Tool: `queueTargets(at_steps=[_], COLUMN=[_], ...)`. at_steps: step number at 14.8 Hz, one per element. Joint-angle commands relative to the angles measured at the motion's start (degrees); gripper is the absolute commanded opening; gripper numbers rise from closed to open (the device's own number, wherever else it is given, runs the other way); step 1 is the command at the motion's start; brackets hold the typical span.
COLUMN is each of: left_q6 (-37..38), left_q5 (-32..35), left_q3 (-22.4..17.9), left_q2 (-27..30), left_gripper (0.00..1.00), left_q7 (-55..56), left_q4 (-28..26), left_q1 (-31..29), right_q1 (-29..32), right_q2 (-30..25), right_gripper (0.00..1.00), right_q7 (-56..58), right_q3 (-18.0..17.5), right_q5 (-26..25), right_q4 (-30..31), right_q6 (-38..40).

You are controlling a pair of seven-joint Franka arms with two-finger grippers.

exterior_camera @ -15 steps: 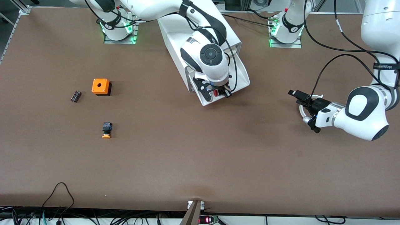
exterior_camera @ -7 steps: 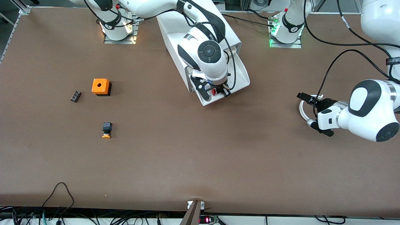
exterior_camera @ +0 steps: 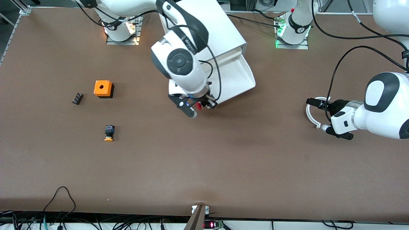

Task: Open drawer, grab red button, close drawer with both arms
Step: 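Lift the red button out with the right gripper while the left gripper pushes the drawer, then lower the red button beside the yellow button while the left gripper shuts the drawer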

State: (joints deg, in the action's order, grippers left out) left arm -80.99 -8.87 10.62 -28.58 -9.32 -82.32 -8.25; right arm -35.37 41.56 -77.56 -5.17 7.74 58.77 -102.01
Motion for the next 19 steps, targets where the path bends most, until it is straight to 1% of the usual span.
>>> queueTargets(at_steps=[1,3,4,7,9,11,12,13,14,17,19], left_q6=[-3.73,-9.07,-10.40,-15.23,-18.75,-21.12,-23.66,-28.13,-32.17,-34.84,-38.61], left_q5=[1.57,1.57,1.57,2.18,7.87,8.86,9.30,9.48,9.48,9.48,8.78], left_q3=[2.46,2.74,2.74,2.74,2.91,3.61,3.70,3.70,3.79,3.97,4.14], left_q2=[4.67,7.30,7.57,7.84,7.84,7.40,7.23,7.31,7.57,6.79,5.47], left_gripper=[1.00,1.00,1.00,1.00,1.00,1.00,1.00,1.00,1.00,1.00,1.00], left_q7=[13.03,25.00,29.23,38.56,44.97,52.18,55.69,57.99,60.18,61.53,61.96], left_q4=[-6.00,-9.95,-10.31,-10.67,-11.19,-11.37,-13.02,-15.48,-17.76,-18.23,-18.75], left_q1=[3.05,7.69,9.90,13.60,17.54,19.49,20.80,22.21,22.92,22.93,23.54], right_q1=[4.24,6.53,7.15,7.42,7.42,7.51,7.60,7.86,8.56,11.28,12.34], right_q2=[-1.66,-2.45,-2.45,-2.45,-2.45,-2.45,-2.36,-2.36,-2.36,-2.27,-2.19], right_gripper=[0.00,0.00,0.00,0.00,0.00,0.00,0.00,0.00,0.00,0.00,0.00], right_q7=[14.05,25.82,30.14,44.03,50.81,58.36,62.49,66.01,68.57,75.87,78.69], right_q3=[-0.37,0.33,1.73,7.17,10.25,13.33,15.08,16.15,16.68,16.77,16.77], right_q5=[0.70,-0.17,-0.26,0.00,-0.18,-0.18,-0.09,0.26,0.17,0.17,0.44], right_q4=[0.29,0.82,1.25,2.92,4.33,7.48,9.33,11.26,13.37,20.57,24.71], right_q6=[6.27,9.80,10.25,10.43,9.64,6.93,5.08,3.06,0.69,-6.60,-11.26])
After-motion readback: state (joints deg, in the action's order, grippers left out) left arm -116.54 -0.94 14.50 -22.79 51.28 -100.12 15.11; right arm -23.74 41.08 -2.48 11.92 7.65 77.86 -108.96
